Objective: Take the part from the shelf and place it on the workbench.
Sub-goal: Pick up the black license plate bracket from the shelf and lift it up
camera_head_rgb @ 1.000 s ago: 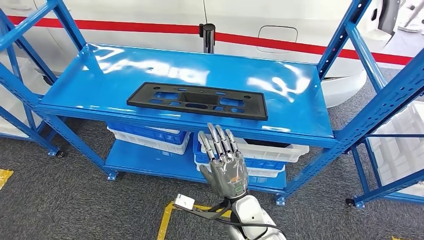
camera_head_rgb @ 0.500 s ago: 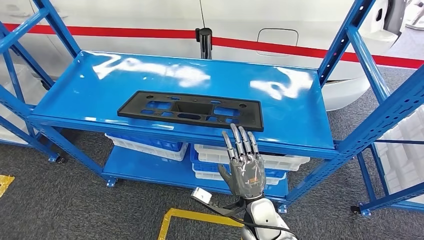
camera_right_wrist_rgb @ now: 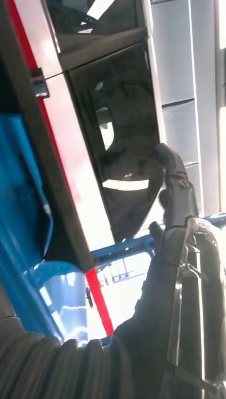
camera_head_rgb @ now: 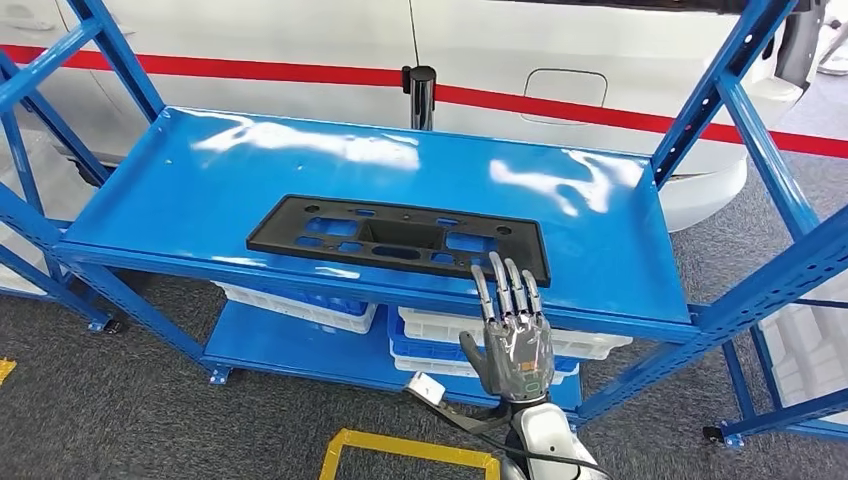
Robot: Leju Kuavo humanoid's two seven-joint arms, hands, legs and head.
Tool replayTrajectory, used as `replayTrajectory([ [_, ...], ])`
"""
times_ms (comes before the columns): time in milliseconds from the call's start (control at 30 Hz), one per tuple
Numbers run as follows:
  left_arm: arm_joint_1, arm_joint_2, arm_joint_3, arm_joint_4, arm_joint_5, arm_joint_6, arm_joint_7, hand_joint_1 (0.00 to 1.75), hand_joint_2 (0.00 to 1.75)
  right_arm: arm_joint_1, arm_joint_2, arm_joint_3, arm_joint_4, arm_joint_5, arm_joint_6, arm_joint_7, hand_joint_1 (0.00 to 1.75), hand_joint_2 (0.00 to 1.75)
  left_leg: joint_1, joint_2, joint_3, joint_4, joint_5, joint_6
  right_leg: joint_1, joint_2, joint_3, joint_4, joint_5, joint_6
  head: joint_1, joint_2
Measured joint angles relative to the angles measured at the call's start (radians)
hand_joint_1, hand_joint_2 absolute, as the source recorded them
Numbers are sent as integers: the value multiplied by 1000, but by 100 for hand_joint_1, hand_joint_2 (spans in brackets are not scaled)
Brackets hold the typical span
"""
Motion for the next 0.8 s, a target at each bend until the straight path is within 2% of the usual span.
replayTrajectory([
  [33,0,0,-1,0,0,0,0,0,0,1,-6,0,-2,0,0,1,0,175,1,1,6,-5,0,6,0,-1,-27,53,-20,-2,1,0],
  [100,0,0,-3,0,0,0,1,0,0,8,-16,0,-3,0,0,2,0,175,-2,0,13,-6,-7,15,-1,-1,-112,188,-63,-7,2,0],
  [133,0,0,-5,0,0,0,1,0,0,12,-20,1,-3,0,0,3,0,175,-3,-1,17,-6,-11,16,-1,-1,-146,232,-68,-5,2,0],
  [167,1,0,-6,0,0,0,1,0,0,15,-24,1,-3,0,0,3,0,175,-3,-3,23,-6,-16,16,-1,-1,-163,240,-55,2,2,0],
  [200,1,0,-7,0,0,0,1,0,0,16,-27,1,-3,0,0,3,0,175,-4,-5,30,-5,-23,15,-1,-1,-159,208,-25,11,2,0],
  [233,1,0,-8,0,0,0,1,0,0,16,-28,2,-3,0,0,3,0,175,-4,-6,39,-5,-29,12,-1,-1,-139,146,13,20,2,0],
  [267,1,-1,-8,0,0,0,1,0,0,16,-30,2,-3,0,0,3,0,175,-6,-7,47,-4,-37,8,0,-1,-114,77,48,26,3,0],
  [300,1,-1,-8,0,0,-1,1,0,0,16,-31,3,-4,0,0,3,0,175,-9,-8,55,-3,-46,3,1,-2,-90,22,74,25,3,0],
  [367,1,-1,-9,0,0,-1,1,0,0,15,-33,5,-5,0,0,3,0,175,-13,-8,64,-1,-61,-7,3,-2,-67,-22,90,7,1,0],
  [467,-1,-1,-9,0,-2,-1,1,0,0,14,-36,7,-7,0,0,14,0,175,-3,-5,65,12,-78,-23,-1,0,-58,-27,87,-22,-1,0],
  [533,-2,-2,-10,0,-7,-1,0,0,0,11,-39,10,-9,0,1,31,0,175,2,-3,29,90,-115,-34,-6,0,-48,-30,83,-38,-4,0],
  [600,-1,-2,-10,0,-12,-3,0,0,0,7,-45,16,-9,0,6,56,0,175,6,-1,-48,219,-162,-44,-4,0,-41,-30,75,-49,-5,0],
  [633,1,-2,-11,0,-14,-4,1,0,0,6,-51,21,-9,0,9,74,0,175,7,-1,-84,266,-171,-47,-3,0,-37,-30,71,-50,-5,0],
  [667,2,-2,-11,0,-14,-5,2,0,0,3,-59,29,-9,0,13,97,0,175,8,0,-105,282,-160,-48,-3,1,-33,-30,67,-51,-5,0],
  [700,2,-2,-11,0,-15,-5,3,0,0,-1,-68,39,-9,0,16,121,0,175,8,0,-107,260,-129,-48,-3,2,-27,-30,63,-49,-5,0],
  [767,3,-1,-12,0,-16,-5,3,0,0,-14,-87,62,-9,0,19,164,0,175,8,1,-69,140,-44,-42,-4,5,-14,-30,53,-42,-5,0],
  [800,2,-1,-13,0,-18,-4,3,0,0,-22,-95,73,-8,0,19,181,0,175,6,1,-47,82,-16,-37,0,6,-9,-30,47,-36,-5,0],
])
